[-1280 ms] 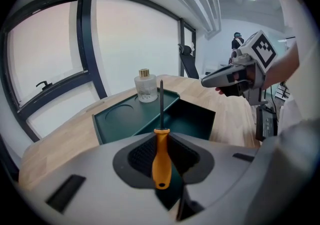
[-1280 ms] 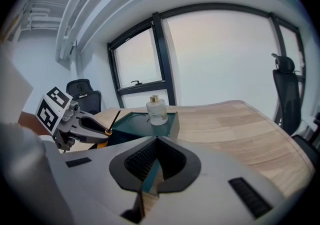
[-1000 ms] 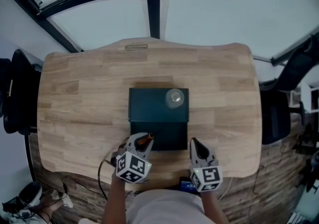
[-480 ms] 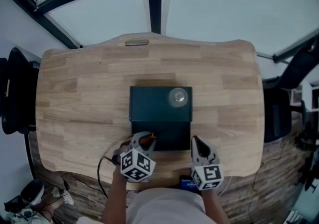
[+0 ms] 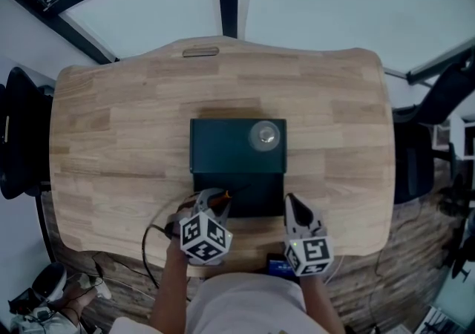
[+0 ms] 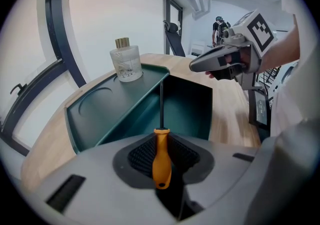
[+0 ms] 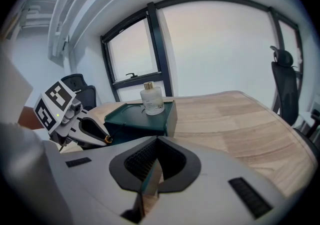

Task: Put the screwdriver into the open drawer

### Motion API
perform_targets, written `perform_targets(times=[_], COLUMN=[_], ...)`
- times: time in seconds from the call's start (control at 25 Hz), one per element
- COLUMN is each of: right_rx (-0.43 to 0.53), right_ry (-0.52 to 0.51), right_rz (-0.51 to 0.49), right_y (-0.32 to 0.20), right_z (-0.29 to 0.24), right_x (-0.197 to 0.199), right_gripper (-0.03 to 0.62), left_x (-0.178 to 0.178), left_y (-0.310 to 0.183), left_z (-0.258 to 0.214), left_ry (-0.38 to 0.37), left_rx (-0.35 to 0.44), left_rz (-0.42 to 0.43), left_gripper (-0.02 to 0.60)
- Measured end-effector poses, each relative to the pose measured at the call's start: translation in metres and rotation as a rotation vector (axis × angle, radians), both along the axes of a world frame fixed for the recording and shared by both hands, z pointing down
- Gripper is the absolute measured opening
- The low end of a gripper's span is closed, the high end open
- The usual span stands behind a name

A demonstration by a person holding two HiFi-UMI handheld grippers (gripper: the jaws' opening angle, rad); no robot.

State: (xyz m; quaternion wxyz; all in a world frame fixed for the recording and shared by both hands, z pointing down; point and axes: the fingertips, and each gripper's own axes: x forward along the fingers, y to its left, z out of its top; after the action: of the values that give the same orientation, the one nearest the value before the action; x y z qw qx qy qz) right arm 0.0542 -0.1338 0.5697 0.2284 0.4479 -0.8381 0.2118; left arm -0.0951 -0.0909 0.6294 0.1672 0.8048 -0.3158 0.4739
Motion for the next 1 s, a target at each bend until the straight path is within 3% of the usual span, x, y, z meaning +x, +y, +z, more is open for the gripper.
perform_targets(times=[0.28, 1.0], right_rx=[-0.005, -0.025], right_ry=[-0.003, -0.009], right_rz=[0.007, 0.021], right_y=[-0.001, 0.005], right_z=[0.002, 0.008], right_x=[0.003, 0.013], right_gripper=[-0.005, -0.005], left_x=[0.001, -0.002], left_y=[0.005, 0.013], left_z=[0.01, 0.022], left_ry=[-0.072, -0.124], left_rx=[-0.071, -0.262], left_rz=[0.038, 0.066], left_gripper=[0.068, 0.069])
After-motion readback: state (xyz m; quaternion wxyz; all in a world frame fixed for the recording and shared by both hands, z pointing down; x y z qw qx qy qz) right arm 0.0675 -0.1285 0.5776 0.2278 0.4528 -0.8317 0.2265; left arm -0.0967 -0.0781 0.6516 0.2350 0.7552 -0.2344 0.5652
